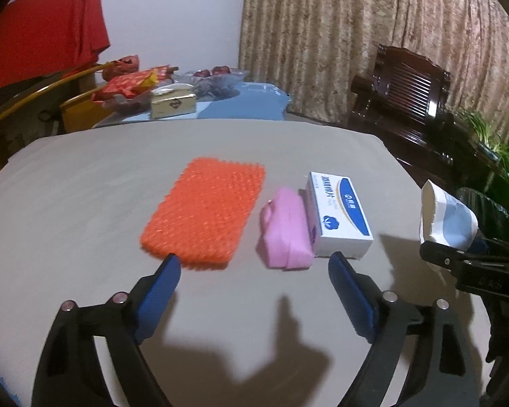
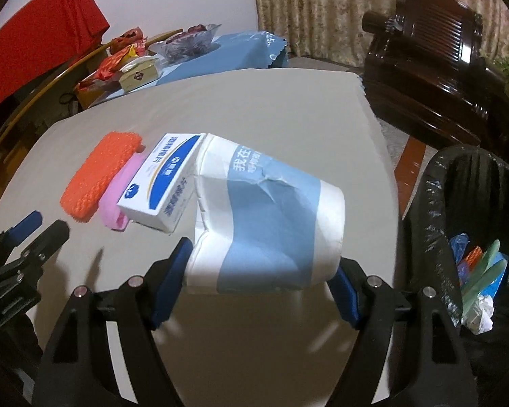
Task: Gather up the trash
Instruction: 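Grasp the white-and-blue paper cup with the right tool while the left tool grasps the pink sponge, then carry the paper cup and pink sponge over the bin and release both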
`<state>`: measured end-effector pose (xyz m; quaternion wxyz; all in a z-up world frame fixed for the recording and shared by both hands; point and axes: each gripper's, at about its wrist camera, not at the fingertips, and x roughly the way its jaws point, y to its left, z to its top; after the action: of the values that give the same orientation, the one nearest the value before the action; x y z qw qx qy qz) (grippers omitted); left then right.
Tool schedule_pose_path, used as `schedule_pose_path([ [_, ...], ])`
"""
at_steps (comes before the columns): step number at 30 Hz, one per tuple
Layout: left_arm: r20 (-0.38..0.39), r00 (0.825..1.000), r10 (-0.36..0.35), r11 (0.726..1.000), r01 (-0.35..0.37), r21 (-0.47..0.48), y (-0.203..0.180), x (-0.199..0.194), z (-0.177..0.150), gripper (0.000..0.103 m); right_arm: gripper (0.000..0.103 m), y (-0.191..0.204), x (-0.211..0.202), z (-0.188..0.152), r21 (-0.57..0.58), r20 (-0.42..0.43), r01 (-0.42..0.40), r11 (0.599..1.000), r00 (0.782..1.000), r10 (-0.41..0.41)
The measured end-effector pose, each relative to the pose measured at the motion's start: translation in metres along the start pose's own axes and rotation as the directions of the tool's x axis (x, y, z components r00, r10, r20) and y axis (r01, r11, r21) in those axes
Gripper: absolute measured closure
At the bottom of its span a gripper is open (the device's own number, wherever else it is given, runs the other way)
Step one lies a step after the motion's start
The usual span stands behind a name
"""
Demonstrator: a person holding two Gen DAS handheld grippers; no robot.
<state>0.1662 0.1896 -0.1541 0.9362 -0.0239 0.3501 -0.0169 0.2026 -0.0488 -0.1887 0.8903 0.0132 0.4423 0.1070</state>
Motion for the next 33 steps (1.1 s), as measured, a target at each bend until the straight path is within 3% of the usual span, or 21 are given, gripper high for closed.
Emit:
schedule_pose_path([
  [11, -0.063, 0.997, -0.035, 0.999, 0.035, -0.003, -0.01, 0.043, 0.011, 0.039, 0.03, -0.005, 0.007, 0.002, -0.026, 0.012, 0.012, 1.0, 1.0, -0.012],
  [14, -0.093, 0.994, -0.057, 0.998, 0.057, -0.01, -0.011, 0.052, 0.011, 0.048, 0.03, -0.005, 0.009, 0.001, -0.025, 0.007, 0.013, 1.0, 1.0, -0.013],
  [18, -0.13, 0.987, -0.09, 0.996, 0.089, -0.015, -0.015, 0.061, 0.009, 0.068, 0.03, -0.008, 0.011, 0.002, -0.022, 0.002, 0.014, 1.0, 1.0, -0.014],
  [22, -0.113, 0.989, -0.092, 0.996, 0.091, -0.012, -0.018, 0.056, 0.009, 0.083, 0.03, -0.008, 0.011, 0.003, -0.033, 0.005, 0.015, 0.999, 1.0, -0.015],
  [33, -0.032, 0.998, -0.054, 0.998, 0.053, -0.033, -0.013, 0.008, 0.017, 0.085, 0.03, -0.004, -0.007, 0.001, -0.056, 0.019, 0.005, 0.998, 1.0, -0.004],
])
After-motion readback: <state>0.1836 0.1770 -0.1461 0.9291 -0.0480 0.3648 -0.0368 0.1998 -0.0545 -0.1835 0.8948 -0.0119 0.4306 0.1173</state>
